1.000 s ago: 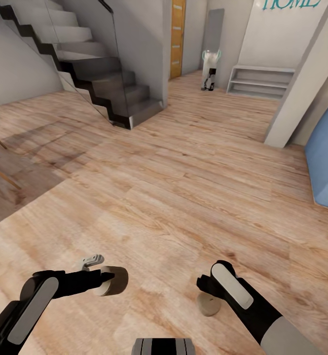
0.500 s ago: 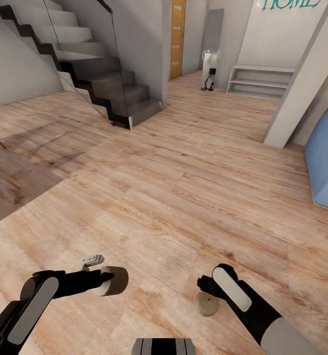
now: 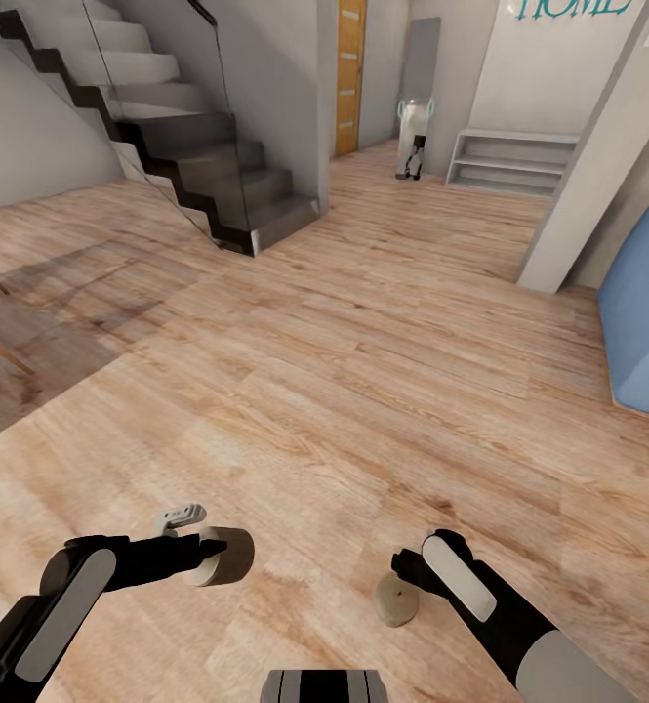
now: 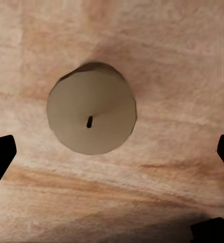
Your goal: Place each of the two pumpkins and all three candles from the living room inside a cabinet in the living room (use any cabinet), then make sure every cabinet is closed, and position the cauldron so it is next to a table in the living room.
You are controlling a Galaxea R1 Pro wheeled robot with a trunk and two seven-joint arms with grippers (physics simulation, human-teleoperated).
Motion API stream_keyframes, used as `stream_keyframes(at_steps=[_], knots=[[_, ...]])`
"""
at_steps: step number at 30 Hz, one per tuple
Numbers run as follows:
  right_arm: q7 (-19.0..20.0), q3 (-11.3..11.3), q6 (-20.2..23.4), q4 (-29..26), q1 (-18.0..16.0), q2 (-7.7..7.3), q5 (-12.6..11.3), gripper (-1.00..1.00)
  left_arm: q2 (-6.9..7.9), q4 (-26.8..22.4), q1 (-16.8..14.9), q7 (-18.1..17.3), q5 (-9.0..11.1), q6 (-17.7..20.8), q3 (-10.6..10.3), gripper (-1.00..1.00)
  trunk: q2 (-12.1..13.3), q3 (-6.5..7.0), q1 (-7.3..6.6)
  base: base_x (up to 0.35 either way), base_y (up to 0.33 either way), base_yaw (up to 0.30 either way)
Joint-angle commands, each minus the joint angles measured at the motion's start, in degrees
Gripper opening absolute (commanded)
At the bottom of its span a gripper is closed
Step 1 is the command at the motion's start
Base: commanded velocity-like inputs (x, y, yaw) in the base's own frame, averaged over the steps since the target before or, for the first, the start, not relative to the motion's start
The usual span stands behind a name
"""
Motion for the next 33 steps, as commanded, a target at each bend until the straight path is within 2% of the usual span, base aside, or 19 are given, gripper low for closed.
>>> stream_keyframes(at_steps=[1, 5, 9, 13, 24, 33], knots=[[-0.36, 0.21, 0.1, -0.08, -0.06, -0.06, -0.3, 1.0, 0.05, -0.06, -0.03, 0.35, 0.42, 0.13, -0.07, -1.0, -0.02, -0.05, -0.01, 0.0, -0.05, 0.0], [2.89, 0.39, 0.06, -0.01, -0.06, -0.03, -0.04, 1.0, 0.05, -0.06, -0.03, 0.35, 0.44, 0.16, -0.07, -1.0, -0.02, -0.05, -0.01, 0.0, 0.073, 0.0], [5.22, 0.34, 0.04, 0.37, -0.06, 0.18, 1.8, 1.0, 0.05, -0.06, -0.03, 0.35, 0.44, 0.15, -0.07, -1.0, -0.02, -0.05, -0.01, 0.0, 0.059, 0.0], [5.63, 0.3, 0.03, 0.73, -0.06, 0.28, 2.76, 1.0, 0.05, -0.06, -0.03, 0.35, 0.44, 0.13, -0.07, -1.0, -0.02, -0.05, -0.01, 0.0, 0.01, 0.0], [5.79, 0.21, 0.03, 0.8, -0.06, 0.25, 2.96, 1.0, -0.29, -0.06, -0.03, 0.34, 0.46, 0.2, -0.07, -1.0, -0.02, -0.05, -0.01, 0.0, 0.001, 0.0], [5.8, 0.22, 0.03, 0.8, -0.06, 0.3, 3.03, 1.0, -0.31, -0.08, -0.03, 0.27, 0.52, 0.2, -0.07, -1.0, -0.14, -2.04, 0.22, 0.0, 0.0, 0.0]])
